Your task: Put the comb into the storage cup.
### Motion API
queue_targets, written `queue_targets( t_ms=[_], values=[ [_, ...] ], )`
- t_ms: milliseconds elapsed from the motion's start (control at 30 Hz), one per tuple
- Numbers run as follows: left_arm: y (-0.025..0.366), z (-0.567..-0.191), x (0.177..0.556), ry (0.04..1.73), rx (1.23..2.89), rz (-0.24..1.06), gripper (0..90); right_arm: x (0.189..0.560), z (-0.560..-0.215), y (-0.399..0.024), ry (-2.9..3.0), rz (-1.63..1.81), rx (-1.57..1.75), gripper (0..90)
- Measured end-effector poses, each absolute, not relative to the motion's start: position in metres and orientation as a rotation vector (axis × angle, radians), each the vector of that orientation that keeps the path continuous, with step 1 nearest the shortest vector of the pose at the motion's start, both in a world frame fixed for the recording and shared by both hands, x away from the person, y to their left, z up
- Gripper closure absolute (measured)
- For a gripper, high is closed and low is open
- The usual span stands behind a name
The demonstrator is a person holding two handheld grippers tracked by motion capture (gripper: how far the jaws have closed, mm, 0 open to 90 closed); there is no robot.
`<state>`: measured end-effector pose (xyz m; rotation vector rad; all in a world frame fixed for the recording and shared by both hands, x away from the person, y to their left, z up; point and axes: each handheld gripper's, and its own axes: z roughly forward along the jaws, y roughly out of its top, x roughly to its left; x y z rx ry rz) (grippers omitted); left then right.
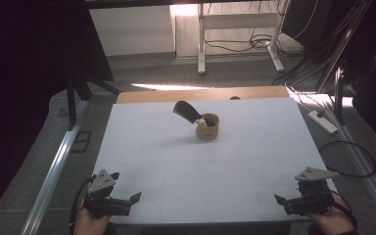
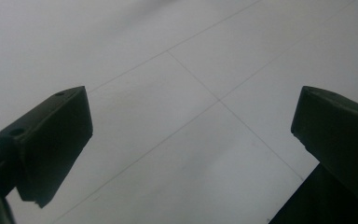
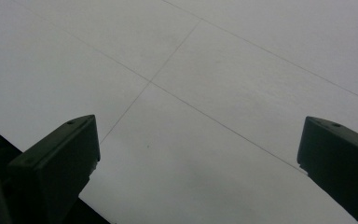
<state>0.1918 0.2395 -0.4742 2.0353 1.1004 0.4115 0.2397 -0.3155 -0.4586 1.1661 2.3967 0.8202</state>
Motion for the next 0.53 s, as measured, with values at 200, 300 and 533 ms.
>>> queue_targets(
  t_ms=[200,300,533],
  values=[
    [0.2401,-0.4749,0.1890,1.113,2.054,0.410,0.0,0.2397,-0.4586,-0.3151,2.395,0.817,1.168,0.0],
    [0.2394,-0.4753,0.1889,1.128,2.068,0.413,0.0,0.2397,-0.4585,-0.3150,2.395,0.816,1.168,0.0],
    [0.2368,-0.4761,0.1911,1.148,2.090,0.417,0.1,0.2398,-0.4587,-0.3151,2.393,0.814,1.167,0.0]
  ],
)
